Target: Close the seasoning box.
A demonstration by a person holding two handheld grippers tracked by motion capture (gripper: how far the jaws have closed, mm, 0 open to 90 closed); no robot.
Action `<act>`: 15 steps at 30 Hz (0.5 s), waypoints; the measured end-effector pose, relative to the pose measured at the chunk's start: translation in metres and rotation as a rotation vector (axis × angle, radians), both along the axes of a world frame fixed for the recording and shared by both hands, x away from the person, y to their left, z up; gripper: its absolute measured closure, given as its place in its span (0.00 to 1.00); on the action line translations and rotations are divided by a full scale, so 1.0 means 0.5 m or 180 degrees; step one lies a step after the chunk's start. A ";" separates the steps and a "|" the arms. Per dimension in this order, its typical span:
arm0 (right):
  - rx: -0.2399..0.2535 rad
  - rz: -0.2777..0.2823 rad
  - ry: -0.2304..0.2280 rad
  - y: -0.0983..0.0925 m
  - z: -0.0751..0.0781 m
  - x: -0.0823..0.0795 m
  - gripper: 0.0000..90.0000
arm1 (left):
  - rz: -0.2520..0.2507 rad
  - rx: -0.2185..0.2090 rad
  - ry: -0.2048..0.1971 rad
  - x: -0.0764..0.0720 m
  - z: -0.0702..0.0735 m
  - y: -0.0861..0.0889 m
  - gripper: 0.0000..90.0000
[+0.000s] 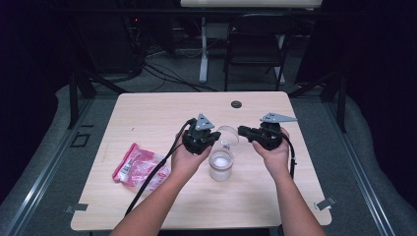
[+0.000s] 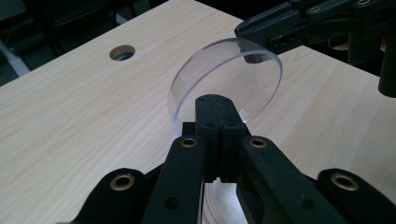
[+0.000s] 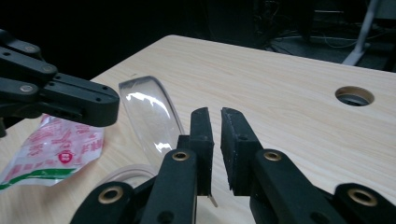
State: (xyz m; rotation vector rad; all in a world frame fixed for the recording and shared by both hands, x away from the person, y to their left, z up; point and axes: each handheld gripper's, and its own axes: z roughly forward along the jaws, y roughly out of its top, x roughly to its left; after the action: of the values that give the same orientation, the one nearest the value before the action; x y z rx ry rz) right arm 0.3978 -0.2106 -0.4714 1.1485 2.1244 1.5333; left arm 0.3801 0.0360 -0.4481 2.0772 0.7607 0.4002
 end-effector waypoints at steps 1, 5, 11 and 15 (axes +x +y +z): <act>0.0013 0.0021 -0.0002 0.001 0.001 -0.001 0.92 | -0.0007 0.0011 0.0001 -0.001 -0.001 0.001 1.00; -0.0001 0.0094 -0.0012 0.008 0.004 -0.003 0.92 | 0.0003 -0.0023 0.0032 -0.008 -0.005 0.011 1.00; -0.0054 0.0192 0.0003 0.017 0.005 -0.006 0.90 | 0.0015 -0.0082 0.0063 -0.023 -0.016 0.025 1.00; -0.0054 0.0240 0.0003 0.023 0.007 -0.008 0.90 | 0.0003 -0.0092 0.0081 -0.033 -0.028 0.031 1.00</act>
State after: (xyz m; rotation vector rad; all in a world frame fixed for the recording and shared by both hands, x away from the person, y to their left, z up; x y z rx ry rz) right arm 0.3938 -0.1992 -0.4680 1.0754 2.2005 1.5436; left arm 0.3637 0.0514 -0.4620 2.0586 0.7780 0.3619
